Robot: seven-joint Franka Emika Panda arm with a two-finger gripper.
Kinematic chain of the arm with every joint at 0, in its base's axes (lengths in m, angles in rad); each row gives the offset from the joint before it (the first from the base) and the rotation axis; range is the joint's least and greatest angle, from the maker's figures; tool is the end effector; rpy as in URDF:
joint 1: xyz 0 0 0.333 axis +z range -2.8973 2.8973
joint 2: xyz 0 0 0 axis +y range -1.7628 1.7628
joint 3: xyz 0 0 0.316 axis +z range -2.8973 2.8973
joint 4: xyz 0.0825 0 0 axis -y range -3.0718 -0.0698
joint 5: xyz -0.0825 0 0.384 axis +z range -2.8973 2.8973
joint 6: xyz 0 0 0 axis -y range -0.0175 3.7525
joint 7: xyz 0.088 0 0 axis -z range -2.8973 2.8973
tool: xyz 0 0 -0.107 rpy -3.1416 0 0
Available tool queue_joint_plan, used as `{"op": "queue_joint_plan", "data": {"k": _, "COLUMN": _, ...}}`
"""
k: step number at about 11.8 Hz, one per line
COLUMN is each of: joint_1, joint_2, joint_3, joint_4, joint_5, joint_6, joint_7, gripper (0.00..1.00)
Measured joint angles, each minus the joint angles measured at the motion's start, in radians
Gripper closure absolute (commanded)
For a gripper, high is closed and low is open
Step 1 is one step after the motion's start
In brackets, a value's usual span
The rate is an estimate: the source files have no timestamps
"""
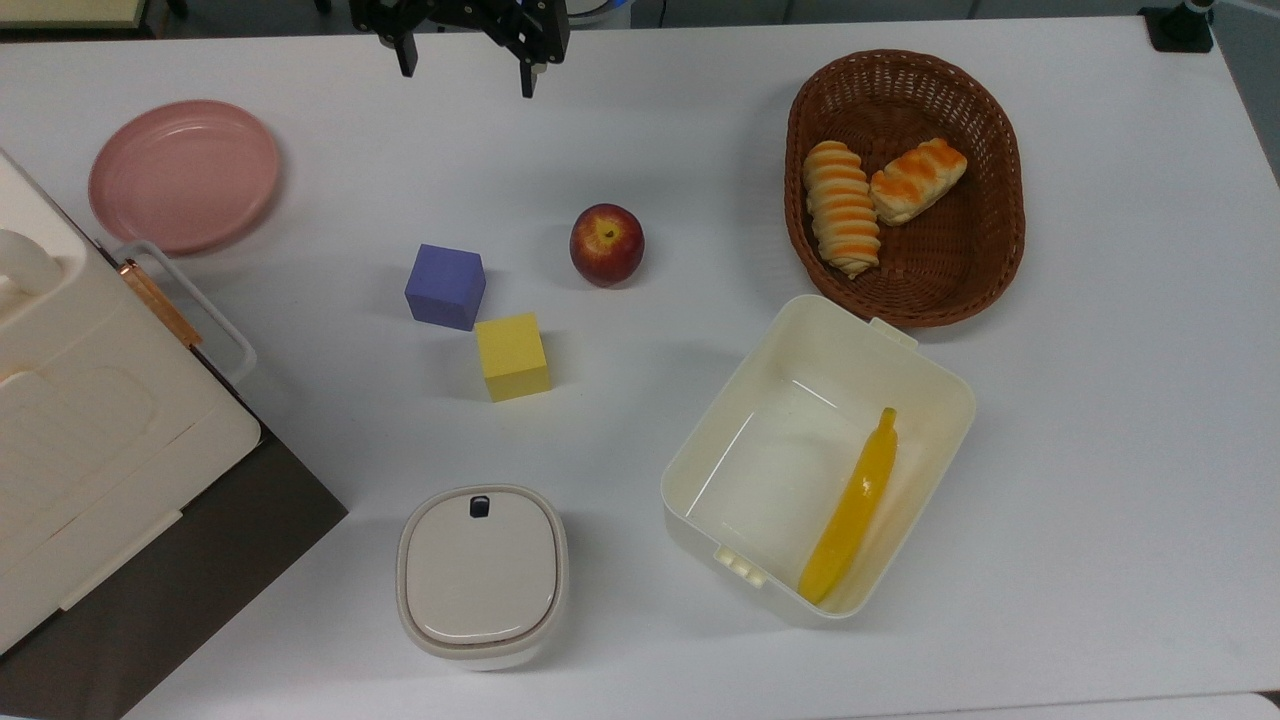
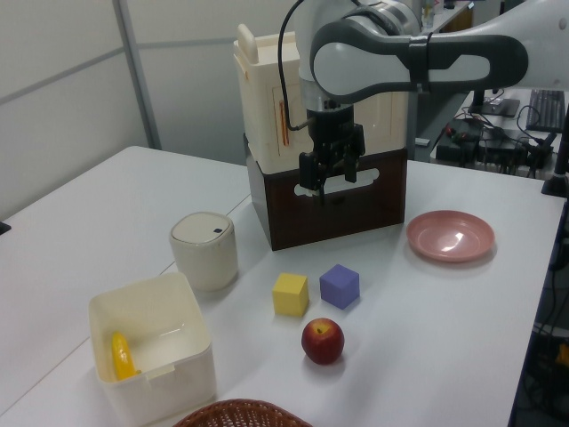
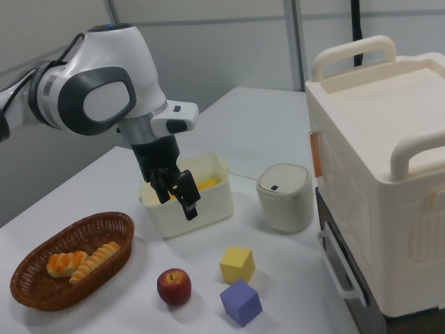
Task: Put the bread on the table
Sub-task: 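Move the gripper over the wicker basket toward the striped bread roll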
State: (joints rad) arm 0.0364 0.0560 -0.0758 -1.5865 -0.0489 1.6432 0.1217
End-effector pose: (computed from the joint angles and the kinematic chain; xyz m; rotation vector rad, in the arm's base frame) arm 0.5764 -0.0265 0.5920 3.0791 -0.2429 0.0047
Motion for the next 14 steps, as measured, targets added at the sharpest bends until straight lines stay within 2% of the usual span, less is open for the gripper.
{"op": "queue_joint_plan", "data": {"k": 7, "joint_1": 0.000, "joint_2": 0.007, "joint_3": 0.009, "joint_4": -0.002, "joint_5": 0.001, "joint_6": 0.003, "joint_7": -0.057, "gripper": 0.00}}
{"op": "queue_joint_plan", "data": {"k": 9, "joint_1": 0.000, "joint_2": 0.011, "joint_3": 0.066, "joint_4": -0.002, "joint_5": 0.002, "joint_6": 0.014, "joint_7": -0.059, "gripper": 0.00}}
{"op": "queue_joint_plan", "data": {"k": 13, "joint_1": 0.005, "joint_2": 0.018, "joint_3": 0.250, "joint_4": -0.014, "joint_5": 0.006, "joint_6": 0.015, "joint_7": -0.036, "gripper": 0.00}}
{"op": "queue_joint_plan", "data": {"k": 14, "joint_1": 0.005, "joint_2": 0.022, "joint_3": 0.282, "joint_4": -0.020, "joint_5": 0.006, "joint_6": 0.015, "joint_7": -0.015, "gripper": 0.00}}
